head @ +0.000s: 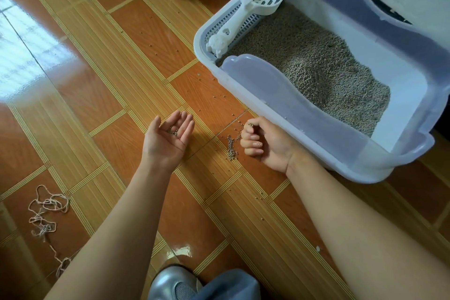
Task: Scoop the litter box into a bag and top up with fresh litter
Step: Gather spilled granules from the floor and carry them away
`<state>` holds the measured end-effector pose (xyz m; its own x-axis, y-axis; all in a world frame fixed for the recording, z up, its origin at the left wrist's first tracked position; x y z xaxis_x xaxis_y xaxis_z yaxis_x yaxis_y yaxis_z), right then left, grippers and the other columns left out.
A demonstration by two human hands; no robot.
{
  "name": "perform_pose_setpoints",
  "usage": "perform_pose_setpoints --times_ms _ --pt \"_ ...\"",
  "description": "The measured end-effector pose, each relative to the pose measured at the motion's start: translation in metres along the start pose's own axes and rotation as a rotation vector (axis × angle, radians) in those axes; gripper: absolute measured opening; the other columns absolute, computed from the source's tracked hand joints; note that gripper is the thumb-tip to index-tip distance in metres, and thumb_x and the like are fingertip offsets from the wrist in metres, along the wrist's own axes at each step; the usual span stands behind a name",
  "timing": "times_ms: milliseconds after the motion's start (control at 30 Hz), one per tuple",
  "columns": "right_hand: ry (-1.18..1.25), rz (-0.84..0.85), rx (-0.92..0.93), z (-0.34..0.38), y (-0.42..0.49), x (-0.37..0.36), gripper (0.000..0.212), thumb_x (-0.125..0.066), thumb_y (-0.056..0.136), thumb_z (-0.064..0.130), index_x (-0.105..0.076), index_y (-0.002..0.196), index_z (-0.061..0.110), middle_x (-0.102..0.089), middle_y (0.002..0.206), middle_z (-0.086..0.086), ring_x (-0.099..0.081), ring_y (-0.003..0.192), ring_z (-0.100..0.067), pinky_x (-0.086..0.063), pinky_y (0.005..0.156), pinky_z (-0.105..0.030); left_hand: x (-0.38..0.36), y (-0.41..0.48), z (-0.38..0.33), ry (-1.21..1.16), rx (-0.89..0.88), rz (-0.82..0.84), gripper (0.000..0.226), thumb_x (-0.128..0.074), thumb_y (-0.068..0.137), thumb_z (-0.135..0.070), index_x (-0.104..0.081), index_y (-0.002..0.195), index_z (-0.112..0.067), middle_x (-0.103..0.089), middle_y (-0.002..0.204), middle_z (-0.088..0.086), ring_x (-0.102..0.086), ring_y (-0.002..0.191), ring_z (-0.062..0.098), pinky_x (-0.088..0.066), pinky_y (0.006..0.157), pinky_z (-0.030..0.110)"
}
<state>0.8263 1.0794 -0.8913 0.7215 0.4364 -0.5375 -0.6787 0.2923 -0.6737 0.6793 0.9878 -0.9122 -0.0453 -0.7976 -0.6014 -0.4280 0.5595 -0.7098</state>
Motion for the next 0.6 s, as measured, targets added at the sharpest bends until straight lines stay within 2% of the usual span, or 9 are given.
perform_pose_setpoints --times_ms 67,167,300,333,400,467,533,600 --pt "0.034 0.017 0.009 0.000 0.000 -0.001 0.030 -0.031 0.088 0.011 -0.037 0.060 0.015 -0.028 0.052 0.005 -0.025 0.041 -0.007 -0.020 0.036 -0.017 0.002 0.001 0.001 0.030 0.002 -0.011 0.064 -0.032 0.101 -0.031 -0.073 0.063 0.000 -0.071 0.072 0.011 -0.072 0.067 0.022 -0.060 0.063 0.031" --pt "0.002 -0.030 0.026 -0.001 0.003 0.003 0.029 -0.031 0.088 0.013 -0.037 0.059 0.014 -0.030 0.051 0.004 -0.025 0.041 -0.007 -0.017 0.038 -0.018 0.006 0.001 0.003 0.095 0.011 -0.017 0.044 -0.036 0.099 -0.030 -0.063 0.075 -0.005 -0.066 0.068 0.005 -0.067 0.059 0.015 -0.056 0.056 0.024" --pt "-0.171 -0.270 0.081 0.004 0.005 0.024 0.038 -0.035 0.095 0.017 -0.037 0.057 0.014 -0.029 0.050 0.003 -0.025 0.038 -0.007 -0.017 0.034 -0.017 0.008 0.001 0.007 0.109 0.025 -0.019 0.037 -0.040 0.097 -0.026 -0.056 0.069 -0.009 -0.055 0.060 0.002 -0.052 0.048 0.012 -0.046 0.046 0.018" --pt "-0.315 -0.352 0.106 0.009 0.003 0.030 0.038 -0.036 0.095 0.017 -0.036 0.057 0.014 -0.029 0.051 0.002 -0.025 0.040 -0.008 -0.018 0.035 -0.017 0.008 0.001 0.007 0.104 0.025 -0.018 0.039 -0.040 0.097 -0.026 -0.056 0.065 -0.009 -0.053 0.058 0.002 -0.049 0.046 0.011 -0.044 0.044 0.017" --pt "-0.777 -0.511 0.146 0.022 0.000 0.033 0.039 -0.035 0.097 0.017 -0.035 0.058 0.013 -0.030 0.053 0.002 -0.027 0.045 -0.012 -0.020 0.040 -0.020 0.008 0.002 0.007 0.097 0.029 -0.015 0.044 -0.040 0.097 -0.026 -0.055 0.059 -0.010 -0.049 0.055 0.001 -0.044 0.042 0.010 -0.038 0.040 0.016" --pt "-1.270 -0.639 0.193 0.036 -0.001 0.026 0.041 -0.029 0.100 0.019 -0.043 0.063 0.009 -0.040 0.056 -0.001 -0.040 0.052 -0.017 -0.026 0.044 -0.022 0.009 0.002 0.006 0.104 0.030 -0.011 0.042 -0.041 0.097 -0.026 -0.051 0.059 -0.011 -0.046 0.052 -0.001 -0.041 0.040 0.009 -0.033 0.037 0.017" --pt "-1.567 -0.722 0.215 0.042 0.002 0.015 0.043 -0.023 0.103 0.021 -0.058 0.086 0.002 -0.060 0.076 -0.010 -0.059 0.073 -0.025 -0.038 0.052 -0.023 0.009 0.002 0.005 0.103 0.035 -0.003 0.040 -0.041 0.097 -0.026 -0.048 0.060 -0.012 -0.045 0.051 -0.002 -0.039 0.039 0.008 -0.031 0.036 0.017" --pt "-1.711 -0.779 0.192 0.044 0.006 0.011 0.040 -0.024 0.104 0.018 -0.059 0.104 -0.002 -0.065 0.097 -0.016 -0.063 0.089 -0.029 -0.041 0.059 -0.029 0.010 0.002 0.005 0.099 0.045 0.003 0.043 -0.042 0.097 -0.026 -0.049 0.057 -0.013 -0.044 0.050 -0.003 -0.038 0.038 0.007 -0.029 0.036 0.016"
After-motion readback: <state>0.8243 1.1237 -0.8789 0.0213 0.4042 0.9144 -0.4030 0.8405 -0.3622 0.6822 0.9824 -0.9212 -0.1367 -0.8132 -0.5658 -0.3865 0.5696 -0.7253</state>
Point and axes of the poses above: each hand's wrist, its own y-axis towards the middle knuckle, its own x-axis out of the back of the hand, z = x × y, the point moved 10 cm from there along y, towards the middle knuckle
